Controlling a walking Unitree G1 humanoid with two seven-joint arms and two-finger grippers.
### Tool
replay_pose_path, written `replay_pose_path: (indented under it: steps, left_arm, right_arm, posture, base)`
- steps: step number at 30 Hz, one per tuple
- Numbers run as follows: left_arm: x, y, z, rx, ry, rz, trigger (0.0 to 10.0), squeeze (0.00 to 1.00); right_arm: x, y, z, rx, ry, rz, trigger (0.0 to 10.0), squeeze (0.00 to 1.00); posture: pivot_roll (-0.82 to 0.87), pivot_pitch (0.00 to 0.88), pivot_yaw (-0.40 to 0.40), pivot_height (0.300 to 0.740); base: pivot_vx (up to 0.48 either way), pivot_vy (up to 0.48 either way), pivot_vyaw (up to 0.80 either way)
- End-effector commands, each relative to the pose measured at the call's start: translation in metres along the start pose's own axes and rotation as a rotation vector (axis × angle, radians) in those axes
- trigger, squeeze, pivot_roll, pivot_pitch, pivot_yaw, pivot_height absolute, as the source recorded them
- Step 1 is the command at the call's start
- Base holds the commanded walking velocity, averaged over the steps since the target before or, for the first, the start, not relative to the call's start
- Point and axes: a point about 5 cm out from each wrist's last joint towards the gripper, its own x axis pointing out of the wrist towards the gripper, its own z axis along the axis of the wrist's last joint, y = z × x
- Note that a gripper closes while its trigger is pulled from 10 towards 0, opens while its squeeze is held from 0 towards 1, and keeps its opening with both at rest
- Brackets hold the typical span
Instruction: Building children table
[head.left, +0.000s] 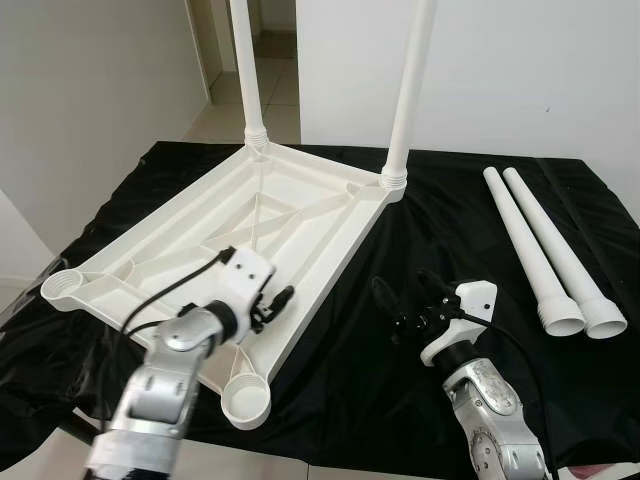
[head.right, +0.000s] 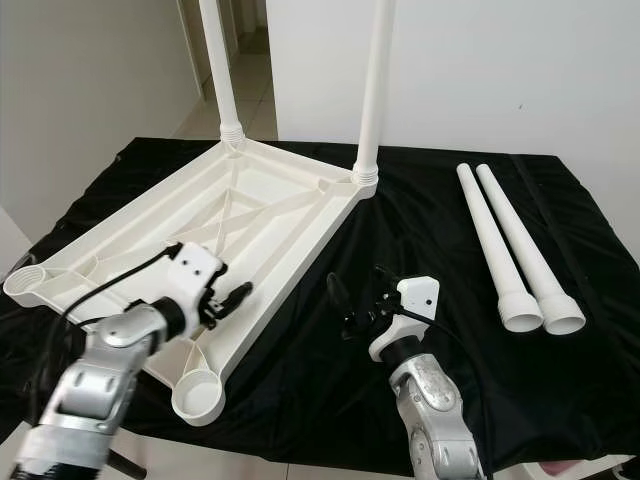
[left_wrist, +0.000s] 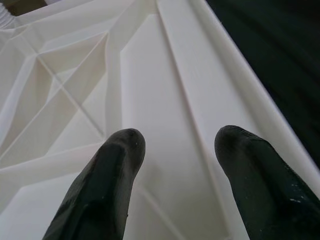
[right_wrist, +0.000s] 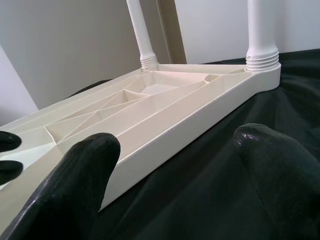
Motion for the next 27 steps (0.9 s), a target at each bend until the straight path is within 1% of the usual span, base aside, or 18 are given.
replay_pose_path:
  steps: [1,2,4,5,6,7,8,10,11,12,14,20,22,24,27]
  left_arm:
    - [-0.006,0.001,-0.007,0.033,0.019,-0.058,10.0,0.0]
    - [-0.01,0.005,-0.013,0.058,0.045,-0.077,10.0,0.0]
    - [-0.01,0.005,-0.013,0.058,0.045,-0.077,10.0,0.0]
    - [-0.014,0.009,-0.018,0.091,0.073,-0.102,10.0,0.0]
    - [-0.014,0.009,-0.018,0.091,0.073,-0.102,10.0,0.0]
    - [-0.025,0.024,-0.024,0.118,0.126,-0.137,10.0,0.0]
    - [-0.028,0.029,-0.025,0.122,0.14,-0.142,10.0,0.0]
    - [-0.028,0.029,-0.025,0.122,0.14,-0.142,10.0,0.0]
    - [-0.031,0.032,-0.028,0.125,0.157,-0.155,10.0,0.0]
    - [-0.031,0.032,-0.028,0.125,0.157,-0.155,10.0,0.0]
    - [-0.037,0.036,-0.035,0.136,0.195,-0.175,10.0,0.0]
    - [-0.039,0.038,-0.037,0.14,0.206,-0.186,10.0,0.0]
    - [-0.038,0.036,-0.04,0.146,0.212,-0.207,10.0,0.0]
    - [-0.034,0.031,-0.042,0.162,0.215,-0.234,10.0,0.0]
    - [-0.032,0.03,-0.043,0.165,0.216,-0.25,10.0,0.0]
  right_arm:
    - [0.001,0.001,-0.002,0.001,0.005,0.01,10.0,0.0]
    - [0.001,0.001,-0.003,0.001,0.006,0.012,10.0,0.0]
    - [0.001,0.001,-0.003,0.001,0.006,0.012,10.0,0.0]
    - [0.002,0.002,-0.003,0.002,0.006,0.016,10.0,0.0]
    - [0.002,0.002,-0.003,0.002,0.006,0.016,10.0,0.0]
    - [0.004,0.003,-0.004,0.003,0.004,0.022,10.0,0.0]
    - [0.005,0.003,-0.004,0.003,0.003,0.023,10.0,0.0]
    - [0.005,0.003,-0.004,0.003,0.003,0.023,10.0,0.0]
    - [0.004,0.003,-0.004,0.003,0.003,0.023,10.0,0.0]
    - [0.004,0.003,-0.004,0.003,0.003,0.023,10.0,0.0]
    - [0.003,0.002,-0.004,0.0,0.004,0.02,10.0,0.0]
    - [0.003,0.001,-0.004,0.0,0.004,0.019,10.0,0.0]
    - [0.003,-0.001,-0.003,-0.004,0.002,0.014,10.0,0.0]
    - [0.003,-0.003,-0.001,-0.012,-0.001,0.005,10.0,0.0]
    - [0.003,-0.005,0.0,-0.016,-0.004,0.001,10.0,0.0]
  posture:
    - [0.01,0.018,0.051,0.74]
    - [0.01,0.015,0.05,0.74]
    - [0.01,0.015,0.05,0.74]
    - [0.01,0.013,0.05,0.74]
    - [0.01,0.013,0.05,0.74]
    - [0.01,0.014,0.049,0.74]
    - [0.01,0.014,0.049,0.74]
    - [0.01,0.014,0.049,0.74]
    - [0.01,0.014,0.049,0.74]
    - [0.01,0.014,0.049,0.74]
    - [0.01,0.016,0.051,0.74]
    - [0.01,0.016,0.051,0.74]
    - [0.01,0.026,0.053,0.74]
    - [0.0,0.03,0.054,0.74]
    - [-0.01,0.032,0.055,0.74]
  base:
    - [0.0,0.0,0.0]
    - [0.0,0.0,0.0]
    - [0.0,0.0,0.0]
    - [0.0,0.0,0.0]
    - [0.0,0.0,0.0]
    - [0.0,0.0,0.0]
    - [0.0,0.0,0.0]
    - [0.0,0.0,0.0]
    - [0.0,0.0,0.0]
    - [0.0,0.0,0.0]
    - [0.0,0.0,0.0]
    - [0.0,0.0,0.0]
    - [0.0,0.0,0.0]
    - [0.0,0.0,0.0]
    - [0.0,0.0,0.0]
